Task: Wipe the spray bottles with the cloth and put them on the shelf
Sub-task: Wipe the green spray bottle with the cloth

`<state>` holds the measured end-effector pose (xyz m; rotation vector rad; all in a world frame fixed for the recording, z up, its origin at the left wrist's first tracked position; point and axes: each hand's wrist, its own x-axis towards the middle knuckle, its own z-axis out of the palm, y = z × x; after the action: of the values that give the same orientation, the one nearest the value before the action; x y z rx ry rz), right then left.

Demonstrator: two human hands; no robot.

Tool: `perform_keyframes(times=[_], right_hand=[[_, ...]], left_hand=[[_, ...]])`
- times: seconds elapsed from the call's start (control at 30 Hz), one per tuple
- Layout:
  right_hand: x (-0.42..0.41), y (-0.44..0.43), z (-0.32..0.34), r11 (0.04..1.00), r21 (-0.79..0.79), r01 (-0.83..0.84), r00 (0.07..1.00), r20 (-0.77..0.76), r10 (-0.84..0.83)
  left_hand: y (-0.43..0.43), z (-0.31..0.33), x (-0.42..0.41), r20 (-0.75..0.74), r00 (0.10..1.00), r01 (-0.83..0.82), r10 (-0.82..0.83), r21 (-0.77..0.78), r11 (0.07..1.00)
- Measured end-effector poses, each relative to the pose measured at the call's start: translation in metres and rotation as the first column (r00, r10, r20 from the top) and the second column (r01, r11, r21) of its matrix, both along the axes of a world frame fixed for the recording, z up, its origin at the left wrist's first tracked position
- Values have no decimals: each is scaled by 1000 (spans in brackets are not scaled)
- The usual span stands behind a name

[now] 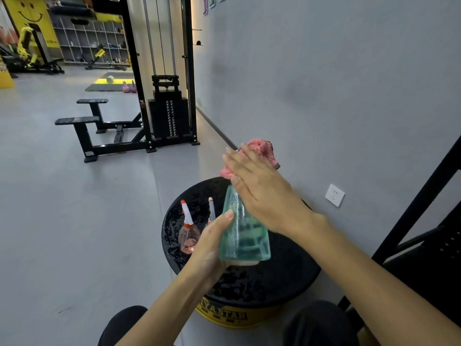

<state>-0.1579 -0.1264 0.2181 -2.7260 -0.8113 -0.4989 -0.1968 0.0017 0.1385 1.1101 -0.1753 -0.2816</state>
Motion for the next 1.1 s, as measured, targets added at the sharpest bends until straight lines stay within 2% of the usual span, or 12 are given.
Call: perform_keyframes(times=[0.13,0.33,0.47,0.57,0.9,1.1], right_hand=[[7,-4,7,1000,-22,22,1000,-7,-22],[29,-9,23,987,-1,161,987,6,-161],[10,-3,7,998,-50,46,998,-30,-48],[2,-2,-1,999,-25,-30,1000,8,30],[32,-17,12,986,66,153,987,36,-155],[19,-12,6,997,29,71,997,24,-72]], left_hand=[[-2,2,-1,7,1000,30,-30,8,1000],[-7,1,-6,14,998,59,-58,-28,998],[-4,-2,-4,-40,999,20,-22,-50,999],[-4,0,-3,-38,999,12,-15,-68,998],[-8,-3,-7,-28,999,31,-33,-61,998],[-6,-2,-5,-27,1000,10,-12,-64,998]])
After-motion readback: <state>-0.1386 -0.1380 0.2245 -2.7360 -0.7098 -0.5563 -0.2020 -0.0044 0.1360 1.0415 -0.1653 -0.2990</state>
